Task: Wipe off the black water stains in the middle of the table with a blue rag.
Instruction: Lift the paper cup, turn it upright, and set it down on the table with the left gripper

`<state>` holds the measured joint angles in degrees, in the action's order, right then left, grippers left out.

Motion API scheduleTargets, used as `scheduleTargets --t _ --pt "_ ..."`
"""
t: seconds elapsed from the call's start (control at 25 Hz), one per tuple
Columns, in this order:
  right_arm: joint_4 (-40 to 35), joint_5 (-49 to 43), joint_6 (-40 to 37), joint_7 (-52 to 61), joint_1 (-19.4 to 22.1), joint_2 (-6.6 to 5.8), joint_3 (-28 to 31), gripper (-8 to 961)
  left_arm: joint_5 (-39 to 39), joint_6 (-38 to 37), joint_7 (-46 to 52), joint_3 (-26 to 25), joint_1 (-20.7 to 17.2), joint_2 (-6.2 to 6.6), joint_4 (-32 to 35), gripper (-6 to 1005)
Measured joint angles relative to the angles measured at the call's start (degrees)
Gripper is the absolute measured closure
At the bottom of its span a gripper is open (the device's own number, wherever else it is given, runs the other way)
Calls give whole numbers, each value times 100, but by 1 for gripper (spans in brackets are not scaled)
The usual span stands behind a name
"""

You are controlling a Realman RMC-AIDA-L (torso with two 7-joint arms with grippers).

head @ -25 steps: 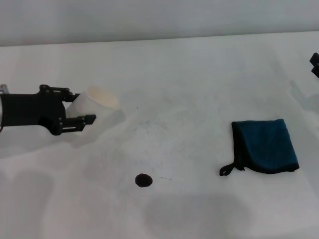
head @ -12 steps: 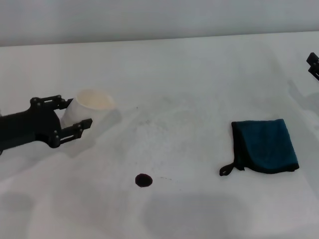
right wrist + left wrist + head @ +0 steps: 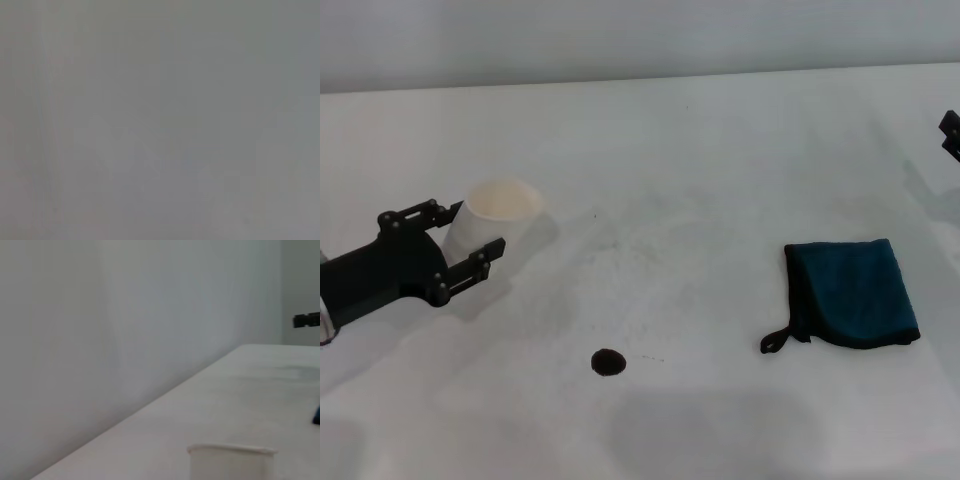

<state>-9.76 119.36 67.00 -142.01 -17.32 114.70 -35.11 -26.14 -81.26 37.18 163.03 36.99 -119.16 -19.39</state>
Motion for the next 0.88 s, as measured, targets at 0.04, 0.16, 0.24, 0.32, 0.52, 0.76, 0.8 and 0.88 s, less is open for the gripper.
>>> scheduleTargets --t 0.04,0.16,0.24,0.32,0.52,0.76,0.8,0.88 --pt "-2 0 -23 -2 -2 0 1 135 -47 63 -57 0 -28 -1 75 408" --pt "-48 0 -80 -3 -15 0 6 136 -148 277 -173 0 -99 -2 308 408" --pt "-59 1 -91 -3 -18 0 12 136 -148 277 -173 0 -99 -2 308 408" --pt "-67 14 -92 -2 -21 0 13 136 -157 474 -265 0 -144 -2 536 408" --pt "-88 34 -101 1 -21 0 13 137 -191 795 -491 1 -223 -2 851 408" --pt "-131 28 -101 32 -1 0 14 139 -496 1047 -873 1 -435 -2 1163 407" --pt "-131 20 -101 35 1 0 14 139 -522 1073 -917 0 -461 -2 1193 407" --pt "-132 10 -101 40 3 0 13 139 -565 1099 -969 -1 -509 -2 1230 407"
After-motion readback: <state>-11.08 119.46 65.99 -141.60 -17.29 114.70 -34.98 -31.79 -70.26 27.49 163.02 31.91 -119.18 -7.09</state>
